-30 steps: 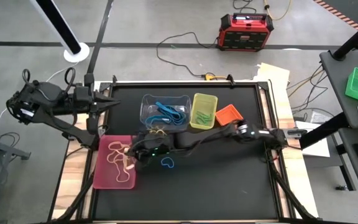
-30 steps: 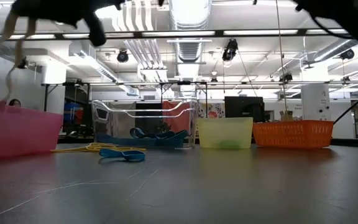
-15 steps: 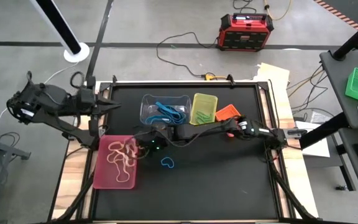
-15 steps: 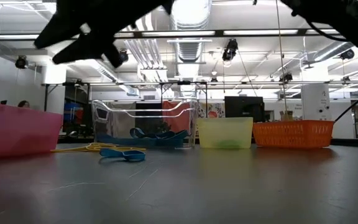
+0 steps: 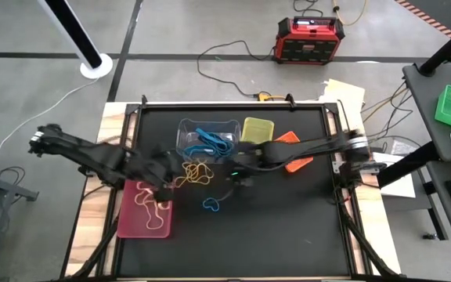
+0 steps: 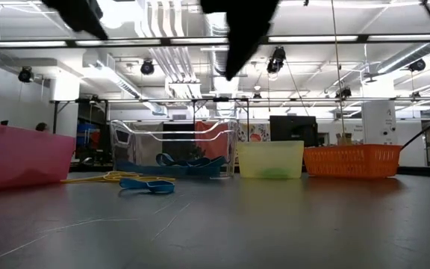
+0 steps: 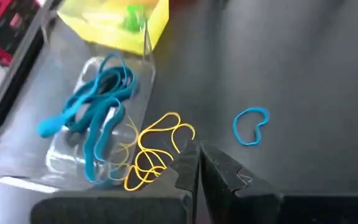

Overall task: Sort rubber bands into baskets
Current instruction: Put the yellow rubber band into the orange bin

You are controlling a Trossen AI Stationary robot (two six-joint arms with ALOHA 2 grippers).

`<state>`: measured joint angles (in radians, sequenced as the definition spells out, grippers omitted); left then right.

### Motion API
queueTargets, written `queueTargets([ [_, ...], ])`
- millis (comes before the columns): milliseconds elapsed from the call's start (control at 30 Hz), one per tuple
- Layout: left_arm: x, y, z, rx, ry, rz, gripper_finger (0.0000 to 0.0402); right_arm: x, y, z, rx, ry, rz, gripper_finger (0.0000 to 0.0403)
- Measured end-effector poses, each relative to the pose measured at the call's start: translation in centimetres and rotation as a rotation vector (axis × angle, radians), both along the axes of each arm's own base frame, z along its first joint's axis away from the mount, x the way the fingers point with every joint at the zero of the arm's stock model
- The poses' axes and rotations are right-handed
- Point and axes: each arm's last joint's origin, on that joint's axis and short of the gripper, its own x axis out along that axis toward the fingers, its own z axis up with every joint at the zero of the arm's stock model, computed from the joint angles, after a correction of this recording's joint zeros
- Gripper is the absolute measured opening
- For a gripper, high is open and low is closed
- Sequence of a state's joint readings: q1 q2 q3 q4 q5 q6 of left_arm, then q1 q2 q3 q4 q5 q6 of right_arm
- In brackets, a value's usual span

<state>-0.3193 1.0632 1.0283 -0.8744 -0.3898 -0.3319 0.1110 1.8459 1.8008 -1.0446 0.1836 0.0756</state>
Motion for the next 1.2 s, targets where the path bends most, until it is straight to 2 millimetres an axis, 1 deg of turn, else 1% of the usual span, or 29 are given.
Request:
queueTargets([
  [100, 1.7, -0.6, -3.8, 0.019, 0.075, -0.016, 0.0000, -3.6, -0.4, 0.7, 0.036, -0.106, -0.055, 0.0154],
  [133, 2.2, -0.8, -4.8, 0.024, 0.089, -0.022, 0.0000, -4.6, -0.5, 1.0, 0.049, -0.158, -0.065, 0.0153],
  [233, 3.9, -1.3, -6.7, 0.045, 0.116, -0.027, 0.0000, -7.0, -0.8, 1.1, 0.085, -0.303, -0.083, 0.0153],
  [367, 5.9, -2.0, -9.2, 0.079, 0.196, -0.021, 0.0002, -10.0, -1.1, 2.1, 0.119, -0.463, -0.087, 0.0157],
  [500, 7.6, -2.4, -11.1, 0.103, 0.275, -0.013, 0.0031, -12.2, -1.3, 2.3, 0.132, -0.530, -0.082, 0.0162],
  [667, 9.0, -2.3, -13.0, 0.110, 0.340, 0.004, 0.0095, -13.6, -1.5, 2.1, 0.139, -0.565, -0.079, 0.0164],
  [767, 9.6, -1.7, -14.2, 0.121, 0.375, 0.016, 0.0132, -13.8, -1.5, 1.6, 0.149, -0.546, -0.065, 0.0165],
  [867, 10.2, -0.9, -15.3, 0.131, 0.408, 0.034, 0.0155, -13.9, -1.4, 1.3, 0.156, -0.534, -0.043, 0.0168],
  [1000, 10.8, 0.3, -16.5, 0.124, 0.445, 0.033, 0.0164, -13.9, -1.3, 1.0, 0.166, -0.519, -0.004, 0.0169],
  [1200, 11.2, 1.8, -17.2, 0.065, 0.485, -0.007, 0.0145, -13.9, -1.3, 0.9, 0.151, -0.512, 0.026, 0.0169],
])
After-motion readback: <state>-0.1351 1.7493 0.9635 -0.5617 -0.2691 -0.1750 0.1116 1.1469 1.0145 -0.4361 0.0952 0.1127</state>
